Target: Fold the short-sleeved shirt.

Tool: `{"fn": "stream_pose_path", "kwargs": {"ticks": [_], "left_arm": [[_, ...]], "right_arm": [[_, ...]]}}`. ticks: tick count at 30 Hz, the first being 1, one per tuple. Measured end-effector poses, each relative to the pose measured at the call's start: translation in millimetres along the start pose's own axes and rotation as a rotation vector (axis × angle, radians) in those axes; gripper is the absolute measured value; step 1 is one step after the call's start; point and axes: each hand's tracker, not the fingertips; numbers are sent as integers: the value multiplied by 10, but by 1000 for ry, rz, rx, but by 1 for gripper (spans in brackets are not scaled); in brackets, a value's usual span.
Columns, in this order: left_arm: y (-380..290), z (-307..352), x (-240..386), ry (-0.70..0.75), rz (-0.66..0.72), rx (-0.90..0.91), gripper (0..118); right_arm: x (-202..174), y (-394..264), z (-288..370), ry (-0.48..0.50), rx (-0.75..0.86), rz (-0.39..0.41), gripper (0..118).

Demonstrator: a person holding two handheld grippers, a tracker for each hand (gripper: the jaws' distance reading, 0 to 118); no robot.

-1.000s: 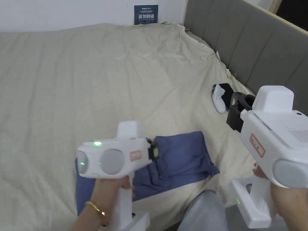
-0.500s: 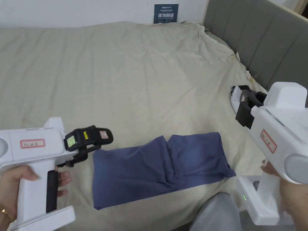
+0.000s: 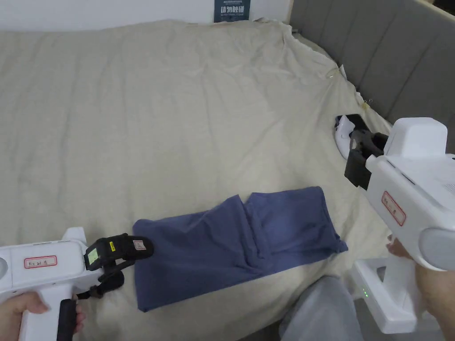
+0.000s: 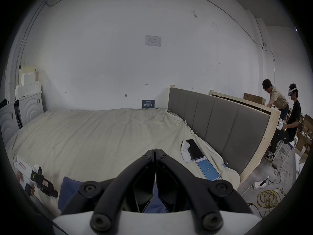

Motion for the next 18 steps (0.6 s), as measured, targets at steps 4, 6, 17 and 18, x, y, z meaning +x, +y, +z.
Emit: {"fn": "stream_pose_path", "kwargs": {"ticks": [4, 6, 17, 18], "left_arm": [[47, -123, 28, -31, -9, -36, 118], [57, -206, 61, -41, -23, -51, 118], [13, -437, 394, 196, -234, -55, 14], [-4, -484, 412, 262, -257, -65, 14]], "right_arm": [[11, -29, -18, -12, -13, -2, 0], [62, -62, -62, -17, -20, 5, 0], [98, -99, -106, -25, -39, -13, 0], [93, -101, -108, -25, -39, -17, 0]]}}
